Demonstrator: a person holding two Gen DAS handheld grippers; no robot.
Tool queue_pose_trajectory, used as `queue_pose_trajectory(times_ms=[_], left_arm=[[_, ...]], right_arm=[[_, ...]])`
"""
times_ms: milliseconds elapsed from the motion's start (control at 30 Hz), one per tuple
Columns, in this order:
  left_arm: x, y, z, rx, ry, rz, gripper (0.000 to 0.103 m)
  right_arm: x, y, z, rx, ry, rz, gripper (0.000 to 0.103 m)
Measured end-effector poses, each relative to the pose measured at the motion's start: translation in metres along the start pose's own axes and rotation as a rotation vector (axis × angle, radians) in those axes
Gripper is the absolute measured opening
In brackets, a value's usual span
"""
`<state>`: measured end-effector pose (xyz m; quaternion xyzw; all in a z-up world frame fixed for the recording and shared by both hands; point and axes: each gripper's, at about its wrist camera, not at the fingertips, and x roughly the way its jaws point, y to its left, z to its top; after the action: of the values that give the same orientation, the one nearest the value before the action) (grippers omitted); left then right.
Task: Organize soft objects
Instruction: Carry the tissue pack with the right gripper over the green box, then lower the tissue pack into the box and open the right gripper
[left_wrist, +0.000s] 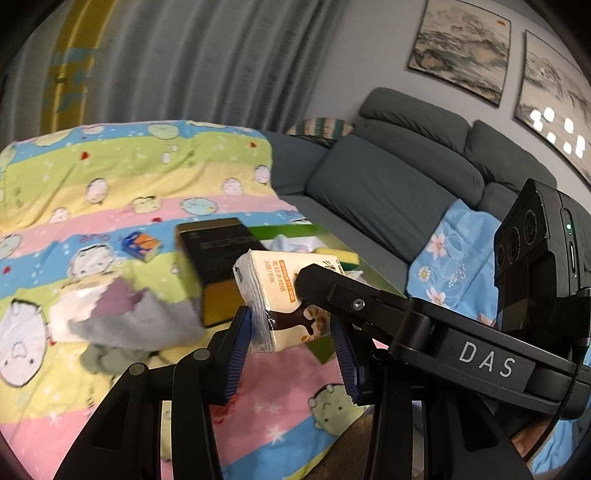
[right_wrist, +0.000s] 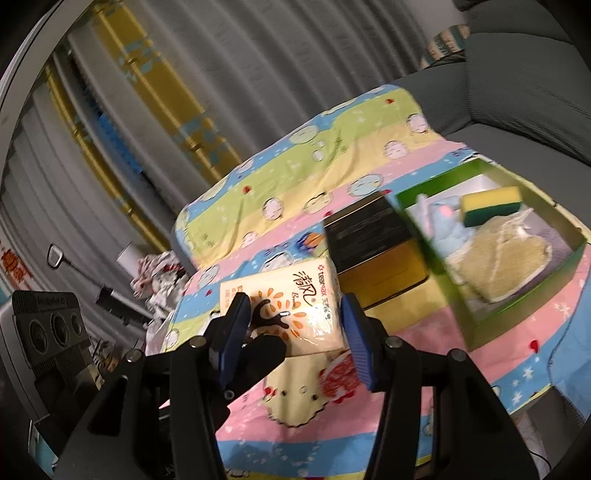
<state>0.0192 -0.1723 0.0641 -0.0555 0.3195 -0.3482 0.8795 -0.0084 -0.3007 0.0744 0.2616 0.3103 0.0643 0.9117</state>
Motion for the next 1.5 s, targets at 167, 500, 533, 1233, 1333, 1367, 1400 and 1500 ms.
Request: queue_pose_trajectory(times_ms=[167,500,533,1233,1333,1367,1400,1500], left_arm=[[0.027,-0.018,0.011,0.036,0.023,-0.048,0.043],[0.074,-0.044,0.044,0.092,0.016,-0.133,0.043],[0.081,-0.046,0.049,0.095,0.016,-0.151,0.043],[0.241,-0.061,0.055,0.07,0.241,-0.21,0.043],[0.254,-0.064,0.048,0.06,0.273,-0.221,0.043],[0.257,-0.065,0.046,0.054,0.282,-0.226,0.043],[0.261,-0.066,0.044,0.046,0.292,-0.229,0.043],[0.269,-0.064,0.041,0.032,0.32,-0.221,0.043]], right_arm=[[-0.006,-0.025,0.012,0.052,-0.036,-0.041,0.051],[-0.014,-0.065,0.051,0.11,-0.131,-0.106,0.051],[-0.014,-0.068,0.056,0.109,-0.139,-0.117,0.051],[0.041,-0.201,0.086,0.342,-0.07,-0.243,0.051],[0.043,-0.212,0.084,0.376,-0.053,-0.267,0.051],[0.043,-0.215,0.083,0.385,-0.048,-0.276,0.051],[0.043,-0.218,0.082,0.395,-0.043,-0.292,0.051],[0.047,-0.226,0.08,0.415,-0.026,-0.316,0.051]])
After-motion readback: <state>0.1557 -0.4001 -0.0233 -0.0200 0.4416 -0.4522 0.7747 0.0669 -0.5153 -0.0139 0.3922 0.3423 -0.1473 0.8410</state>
